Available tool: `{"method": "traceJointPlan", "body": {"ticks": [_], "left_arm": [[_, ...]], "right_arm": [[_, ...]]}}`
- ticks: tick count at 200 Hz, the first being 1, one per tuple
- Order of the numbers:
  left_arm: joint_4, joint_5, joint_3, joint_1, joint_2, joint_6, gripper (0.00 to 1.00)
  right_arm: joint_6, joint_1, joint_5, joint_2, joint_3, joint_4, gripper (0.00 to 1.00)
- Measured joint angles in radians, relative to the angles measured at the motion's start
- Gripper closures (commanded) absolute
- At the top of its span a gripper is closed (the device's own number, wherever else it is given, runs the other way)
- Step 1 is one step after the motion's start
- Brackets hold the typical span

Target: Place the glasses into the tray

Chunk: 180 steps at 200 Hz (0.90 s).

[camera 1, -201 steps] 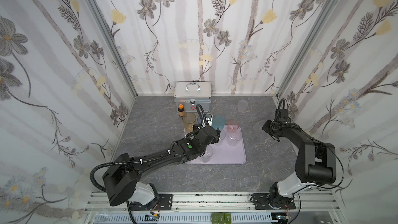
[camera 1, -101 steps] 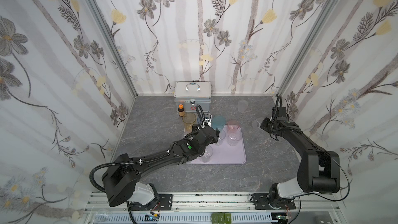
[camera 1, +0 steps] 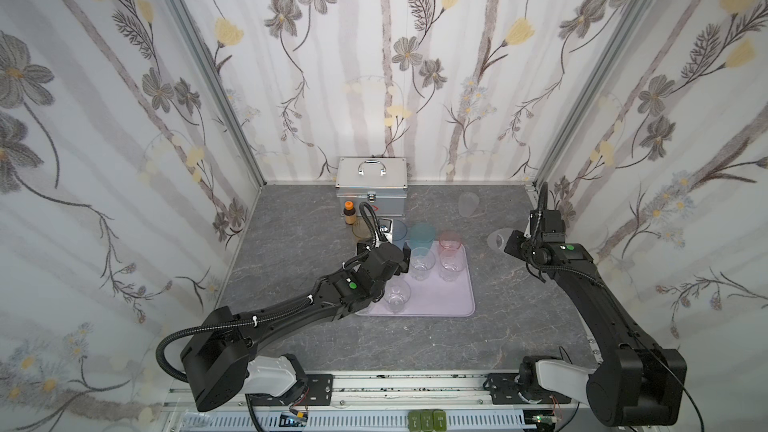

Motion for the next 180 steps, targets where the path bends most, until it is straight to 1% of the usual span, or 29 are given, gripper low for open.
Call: {"method": "traceJointPlan", "body": {"ticks": [27,60,101,124,158,180], "left_arm": [[0.000,0.003,-0.008,0.003,-0.005,-0.007,0.04],[0.000,0.005,-0.027,0.013,-0.023,-0.022,0.04],[0.000,0.006,-0.048,0.029,-0.035,-0.041,0.04],[0.000,0.010,-0.050,0.033,-0.035,-0.047,0.04],[0.000,0.013,-0.051,0.039,-0.035,-0.047,0.04],[0.000,0.013,-0.057,0.042,-0.035,-0.047,0.04]], "right_arm": [[-0.012,0.036,0.021,-0.036,0.021,-0.064,1.00],[-0.045,0.114,0.051,-0.064,0.059,-0.169,1.00],[-0.067,0.193,0.101,-0.097,0.048,-0.317,1.00],[-0.063,0.262,0.118,-0.098,0.040,-0.381,1.00],[-0.016,0.407,0.127,-0.073,0.007,-0.445,1.00],[0.020,0.500,0.126,-0.036,0.011,-0.455,1.00]]}}
